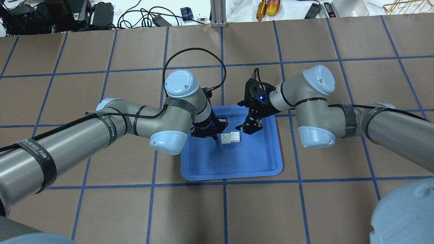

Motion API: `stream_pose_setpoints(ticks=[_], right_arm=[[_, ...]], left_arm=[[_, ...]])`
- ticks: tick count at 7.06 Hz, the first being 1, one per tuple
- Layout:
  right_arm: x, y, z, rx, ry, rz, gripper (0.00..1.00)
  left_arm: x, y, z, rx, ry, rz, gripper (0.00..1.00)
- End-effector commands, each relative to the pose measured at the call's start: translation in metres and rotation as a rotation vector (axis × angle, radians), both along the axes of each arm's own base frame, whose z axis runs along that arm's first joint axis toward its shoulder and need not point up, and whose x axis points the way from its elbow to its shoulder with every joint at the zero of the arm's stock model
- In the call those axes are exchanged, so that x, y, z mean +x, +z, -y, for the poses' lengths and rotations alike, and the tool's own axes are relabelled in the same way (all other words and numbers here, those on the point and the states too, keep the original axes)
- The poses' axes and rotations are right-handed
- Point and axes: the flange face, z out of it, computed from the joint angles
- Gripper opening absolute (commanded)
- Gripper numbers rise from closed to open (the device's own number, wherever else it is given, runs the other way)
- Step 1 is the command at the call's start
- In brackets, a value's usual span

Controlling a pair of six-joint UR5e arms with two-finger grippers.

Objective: Assemble white blocks and place on blue tray

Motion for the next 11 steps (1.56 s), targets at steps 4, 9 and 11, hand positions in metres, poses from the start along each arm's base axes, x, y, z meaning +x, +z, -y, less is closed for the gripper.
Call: stream_pose_setpoints(ticks=[4,9,11], right_arm=[[-0.032,0.15,0.061,0.212,-0.293,-0.331,1.0],[-0.078,0.233,0.074,0.283,-0.597,-0.643,0.93],[-0.087,0.255,0.064,0.314,-0.845,-0.62,1.0]], left_arm=[[-0.01,-0.001,-0.006,0.006,0.015,0.002,0.0],[-0.02,-0.001,-0.01,-0.005,0.014,-0.002,0.0],[-0.02,0.003,-0.008,-0.017,0.001,-0.005,0.0]])
